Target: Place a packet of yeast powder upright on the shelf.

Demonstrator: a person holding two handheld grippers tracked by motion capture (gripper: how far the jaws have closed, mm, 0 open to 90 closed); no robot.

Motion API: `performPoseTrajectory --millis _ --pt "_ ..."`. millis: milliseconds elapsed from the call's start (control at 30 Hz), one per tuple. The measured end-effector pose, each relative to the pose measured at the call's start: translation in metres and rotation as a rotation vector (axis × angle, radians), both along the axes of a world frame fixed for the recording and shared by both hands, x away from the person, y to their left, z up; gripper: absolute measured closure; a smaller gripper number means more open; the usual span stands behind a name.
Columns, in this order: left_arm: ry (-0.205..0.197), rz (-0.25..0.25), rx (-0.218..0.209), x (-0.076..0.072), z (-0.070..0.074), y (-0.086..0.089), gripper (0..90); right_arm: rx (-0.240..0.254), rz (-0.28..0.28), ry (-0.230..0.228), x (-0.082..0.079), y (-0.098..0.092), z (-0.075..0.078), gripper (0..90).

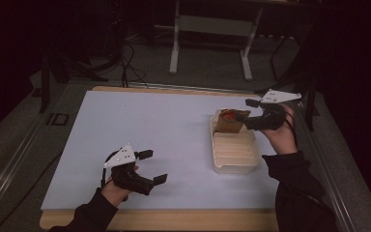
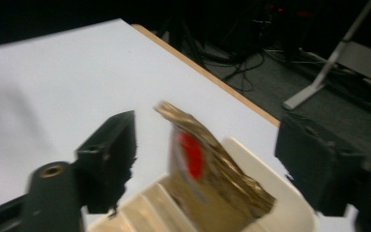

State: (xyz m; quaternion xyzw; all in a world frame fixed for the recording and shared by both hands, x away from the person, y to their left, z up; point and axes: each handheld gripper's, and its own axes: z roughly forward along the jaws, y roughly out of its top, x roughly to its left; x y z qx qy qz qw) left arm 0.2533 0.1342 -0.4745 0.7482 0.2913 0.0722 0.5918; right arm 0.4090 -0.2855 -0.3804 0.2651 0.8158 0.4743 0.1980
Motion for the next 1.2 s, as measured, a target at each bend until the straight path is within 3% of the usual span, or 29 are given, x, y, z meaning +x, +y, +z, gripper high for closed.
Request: performPoseTrajectory --millis 133,533,1200 --pt "-0.002 0.002 0.003 0.0 -0.001 -0.001 0.3 0.016 0.01 0.02 -0.011 0.007 0.006 11.2" --pt "-0.032 0.01 0.009 -0.001 0.0 -0.001 0.3 0.072 0.082 0.01 -0.049 0.024 0.012 10.4" --pt "-0.041 0.005 0.017 -0.003 -0.001 -0.003 0.3 0.128 0.143 0.031 -0.11 0.042 -0.017 10.6"
